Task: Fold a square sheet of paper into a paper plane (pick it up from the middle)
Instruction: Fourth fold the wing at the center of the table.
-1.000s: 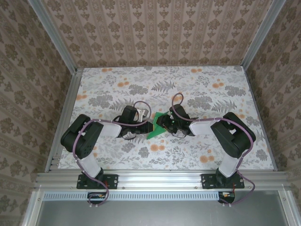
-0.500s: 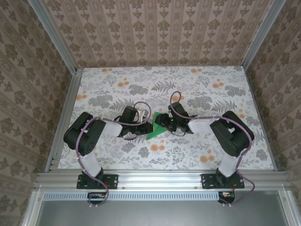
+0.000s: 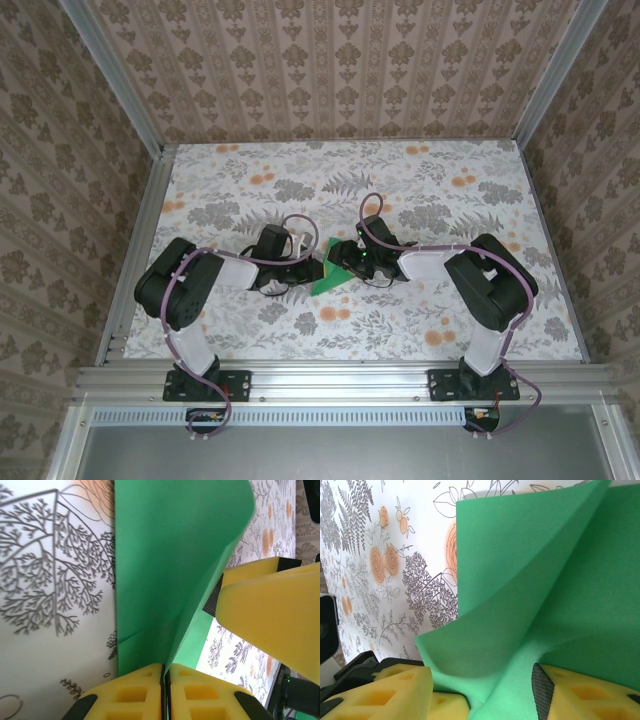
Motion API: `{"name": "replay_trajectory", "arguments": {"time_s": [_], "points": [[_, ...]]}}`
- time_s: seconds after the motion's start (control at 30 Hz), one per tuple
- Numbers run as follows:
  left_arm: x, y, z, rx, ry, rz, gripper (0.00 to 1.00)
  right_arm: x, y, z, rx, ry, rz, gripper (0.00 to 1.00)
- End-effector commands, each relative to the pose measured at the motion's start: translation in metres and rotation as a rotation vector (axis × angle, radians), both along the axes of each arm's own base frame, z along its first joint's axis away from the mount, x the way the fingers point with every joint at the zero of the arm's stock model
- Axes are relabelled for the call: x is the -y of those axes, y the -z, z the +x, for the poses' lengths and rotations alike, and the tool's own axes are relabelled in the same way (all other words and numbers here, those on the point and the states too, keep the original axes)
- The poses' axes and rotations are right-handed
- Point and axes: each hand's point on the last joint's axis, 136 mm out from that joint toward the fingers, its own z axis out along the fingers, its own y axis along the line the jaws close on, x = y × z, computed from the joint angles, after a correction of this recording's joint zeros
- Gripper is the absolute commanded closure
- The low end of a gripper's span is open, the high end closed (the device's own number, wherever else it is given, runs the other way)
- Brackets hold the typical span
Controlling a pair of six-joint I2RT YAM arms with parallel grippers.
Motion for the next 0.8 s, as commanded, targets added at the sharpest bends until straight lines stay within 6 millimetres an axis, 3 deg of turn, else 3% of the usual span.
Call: {"name": "replay_trajectory", "arguments": {"time_s": [0.0, 0.23, 0.77], "points": [[-0.005, 0.006, 0.001, -0.025, -0.031, 0.004, 0.88, 0.015, 0.021, -0.011, -0.049, 0.010, -0.077, 0.45], [-0.002, 0.003, -0.001, -0.026, -0.015, -0.021, 0.85, 0.024, 0.031, -0.015, -0.086, 0.022, -0.134, 0.50], [-0.007, -0.017, -0.004, 0.020, 0.003, -0.031, 0.66, 0.037, 0.048, -0.023, -0.174, 0.010, -0.279, 0.48]]}}
